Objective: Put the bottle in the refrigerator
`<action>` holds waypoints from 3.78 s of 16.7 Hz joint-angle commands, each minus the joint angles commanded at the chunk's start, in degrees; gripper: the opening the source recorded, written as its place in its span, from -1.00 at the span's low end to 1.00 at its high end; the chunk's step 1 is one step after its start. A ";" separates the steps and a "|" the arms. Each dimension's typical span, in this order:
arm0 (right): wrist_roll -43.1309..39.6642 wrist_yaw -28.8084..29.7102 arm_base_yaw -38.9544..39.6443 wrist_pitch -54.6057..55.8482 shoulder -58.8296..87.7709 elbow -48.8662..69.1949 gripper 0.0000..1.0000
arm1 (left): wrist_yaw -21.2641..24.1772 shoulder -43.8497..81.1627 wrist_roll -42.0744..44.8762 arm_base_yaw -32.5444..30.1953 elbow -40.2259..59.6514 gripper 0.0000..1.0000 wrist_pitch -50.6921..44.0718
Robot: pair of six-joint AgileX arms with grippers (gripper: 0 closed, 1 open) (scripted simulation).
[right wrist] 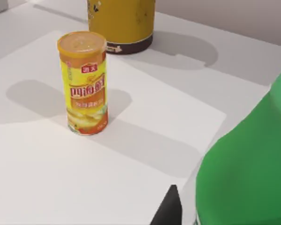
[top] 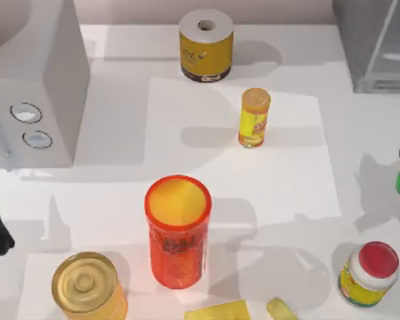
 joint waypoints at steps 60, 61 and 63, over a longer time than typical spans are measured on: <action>13.16 16.33 -12.06 33.51 62.03 47.29 -0.98 | 0.00 0.00 0.00 0.00 0.00 1.00 0.00; 13.15 16.52 -11.84 32.39 63.45 49.87 -0.98 | 0.00 0.00 0.00 0.00 0.00 1.00 0.00; 13.11 17.03 -11.32 29.93 66.33 55.55 -0.98 | 0.00 0.00 0.00 0.00 0.00 1.00 0.00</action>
